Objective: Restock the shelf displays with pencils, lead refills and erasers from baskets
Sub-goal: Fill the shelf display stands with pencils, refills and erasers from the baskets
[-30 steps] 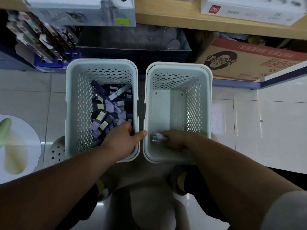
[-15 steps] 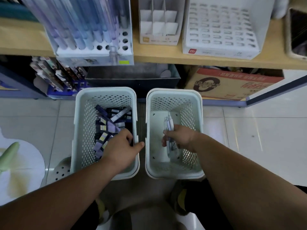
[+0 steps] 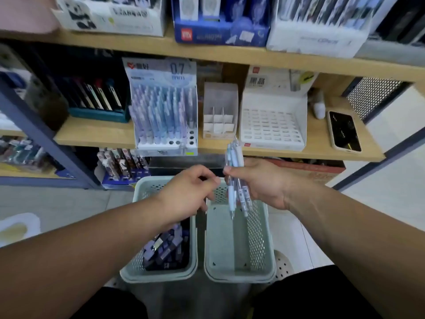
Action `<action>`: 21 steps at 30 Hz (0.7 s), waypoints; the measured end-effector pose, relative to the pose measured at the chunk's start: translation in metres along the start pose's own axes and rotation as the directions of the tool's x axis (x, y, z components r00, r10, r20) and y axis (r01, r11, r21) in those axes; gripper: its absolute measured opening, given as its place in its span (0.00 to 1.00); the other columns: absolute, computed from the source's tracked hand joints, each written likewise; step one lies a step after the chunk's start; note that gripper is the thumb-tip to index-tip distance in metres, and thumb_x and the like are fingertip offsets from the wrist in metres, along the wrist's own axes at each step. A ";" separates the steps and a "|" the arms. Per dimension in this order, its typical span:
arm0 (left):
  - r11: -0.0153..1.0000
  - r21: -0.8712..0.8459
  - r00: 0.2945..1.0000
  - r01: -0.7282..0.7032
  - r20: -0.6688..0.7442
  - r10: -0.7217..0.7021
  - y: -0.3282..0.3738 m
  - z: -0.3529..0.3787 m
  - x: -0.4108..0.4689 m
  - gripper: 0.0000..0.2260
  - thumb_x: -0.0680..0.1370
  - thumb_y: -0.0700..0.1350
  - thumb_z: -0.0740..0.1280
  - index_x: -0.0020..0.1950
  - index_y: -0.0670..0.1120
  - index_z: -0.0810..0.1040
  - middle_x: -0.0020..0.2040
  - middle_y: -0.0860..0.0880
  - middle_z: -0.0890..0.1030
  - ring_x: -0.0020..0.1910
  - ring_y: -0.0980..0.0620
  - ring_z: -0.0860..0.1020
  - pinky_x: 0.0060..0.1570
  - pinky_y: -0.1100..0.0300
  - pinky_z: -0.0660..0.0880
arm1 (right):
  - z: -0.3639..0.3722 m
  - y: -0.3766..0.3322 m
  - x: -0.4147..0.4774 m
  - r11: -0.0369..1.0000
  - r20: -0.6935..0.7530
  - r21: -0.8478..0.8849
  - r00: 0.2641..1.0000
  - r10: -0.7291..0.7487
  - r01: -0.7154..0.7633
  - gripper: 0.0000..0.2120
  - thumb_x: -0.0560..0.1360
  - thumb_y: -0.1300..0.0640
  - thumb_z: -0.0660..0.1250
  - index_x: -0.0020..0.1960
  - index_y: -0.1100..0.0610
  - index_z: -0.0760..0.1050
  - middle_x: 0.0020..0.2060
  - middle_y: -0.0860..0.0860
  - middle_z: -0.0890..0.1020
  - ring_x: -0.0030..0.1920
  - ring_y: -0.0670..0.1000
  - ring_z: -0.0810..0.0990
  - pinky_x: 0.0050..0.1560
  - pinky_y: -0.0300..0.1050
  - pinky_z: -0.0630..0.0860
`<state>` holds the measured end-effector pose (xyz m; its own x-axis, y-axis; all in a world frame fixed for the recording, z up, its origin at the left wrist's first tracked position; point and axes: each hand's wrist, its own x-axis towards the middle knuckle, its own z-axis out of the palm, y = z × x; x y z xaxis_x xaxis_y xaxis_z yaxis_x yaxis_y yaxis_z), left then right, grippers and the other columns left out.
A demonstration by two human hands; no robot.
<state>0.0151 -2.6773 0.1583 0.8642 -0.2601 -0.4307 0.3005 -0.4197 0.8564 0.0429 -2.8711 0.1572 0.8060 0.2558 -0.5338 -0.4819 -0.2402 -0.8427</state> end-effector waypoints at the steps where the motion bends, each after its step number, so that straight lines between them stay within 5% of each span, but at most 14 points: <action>1: 0.996 -0.081 0.998 -0.040 -0.055 0.035 0.014 -0.006 -0.007 0.08 0.83 0.52 0.62 0.55 0.50 0.77 0.47 0.45 0.84 0.35 0.50 0.80 0.37 0.56 0.73 | 0.008 -0.012 -0.010 0.999 0.029 0.033 0.999 -0.036 0.035 0.07 0.79 0.52 0.69 0.56 0.52 0.79 0.36 0.44 0.84 0.46 0.49 0.80 0.58 0.52 0.72; 8: 0.929 -0.285 0.943 -0.234 -0.300 0.146 0.055 -0.033 -0.043 0.09 0.81 0.41 0.66 0.44 0.43 0.82 0.31 0.49 0.80 0.29 0.55 0.77 0.34 0.60 0.74 | 0.054 -0.057 -0.040 0.975 0.088 0.046 0.971 -0.221 0.218 0.07 0.82 0.57 0.64 0.56 0.53 0.81 0.44 0.45 0.86 0.51 0.45 0.81 0.62 0.43 0.70; 17: 0.896 -0.406 0.907 -0.181 -0.422 -0.007 0.033 -0.069 -0.010 0.04 0.79 0.42 0.70 0.45 0.44 0.83 0.33 0.47 0.80 0.32 0.53 0.75 0.33 0.58 0.71 | 0.077 -0.056 0.009 0.986 0.029 0.086 0.988 -0.148 0.145 0.13 0.81 0.51 0.66 0.63 0.54 0.79 0.53 0.48 0.86 0.59 0.47 0.80 0.66 0.48 0.70; 21: 0.919 -0.297 0.864 -0.260 -0.497 0.084 0.032 -0.089 0.013 0.06 0.79 0.42 0.70 0.43 0.43 0.81 0.34 0.47 0.81 0.35 0.49 0.80 0.36 0.55 0.77 | 0.067 -0.062 0.032 0.988 -0.055 0.080 0.990 -0.127 0.131 0.10 0.82 0.52 0.65 0.57 0.57 0.79 0.48 0.54 0.85 0.48 0.46 0.80 0.45 0.38 0.70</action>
<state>0.0722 -2.6168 0.2055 0.9723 0.1717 -0.1588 0.1711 -0.0597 0.9834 0.0758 -2.7849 0.1877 0.8782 0.2326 -0.4179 -0.3979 -0.1294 -0.9082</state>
